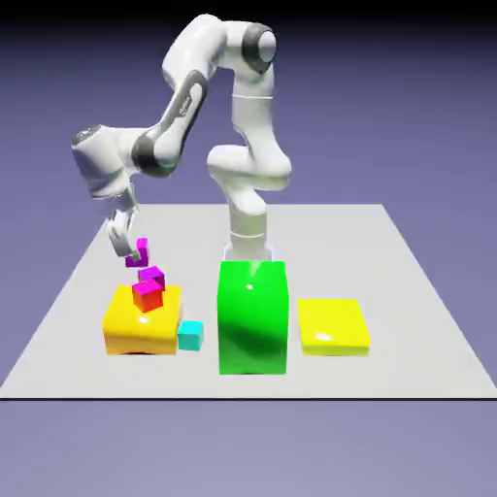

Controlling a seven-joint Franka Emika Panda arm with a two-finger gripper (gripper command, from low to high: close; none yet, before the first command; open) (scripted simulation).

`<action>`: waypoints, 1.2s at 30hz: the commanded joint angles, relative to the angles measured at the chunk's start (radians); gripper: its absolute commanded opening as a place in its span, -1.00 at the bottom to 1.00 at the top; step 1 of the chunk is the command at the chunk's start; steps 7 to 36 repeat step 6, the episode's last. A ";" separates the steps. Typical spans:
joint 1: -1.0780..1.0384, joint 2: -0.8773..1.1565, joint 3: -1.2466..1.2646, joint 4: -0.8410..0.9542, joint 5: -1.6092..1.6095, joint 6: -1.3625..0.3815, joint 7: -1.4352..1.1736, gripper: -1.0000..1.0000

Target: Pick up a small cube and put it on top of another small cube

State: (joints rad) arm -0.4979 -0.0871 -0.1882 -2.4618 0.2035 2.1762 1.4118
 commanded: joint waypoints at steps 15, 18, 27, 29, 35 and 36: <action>0.002 0.033 0.005 -0.027 0.015 0.057 -0.012 1.00; 0.002 0.033 0.005 -0.027 0.015 0.057 -0.012 1.00; 0.002 0.033 0.005 -0.027 0.015 0.057 -0.012 1.00; 0.002 0.033 0.005 -0.027 0.015 0.057 -0.012 1.00; 0.002 0.033 0.005 -0.027 0.015 0.057 -0.012 1.00; 0.002 0.033 0.005 -0.027 0.015 0.057 -0.012 1.00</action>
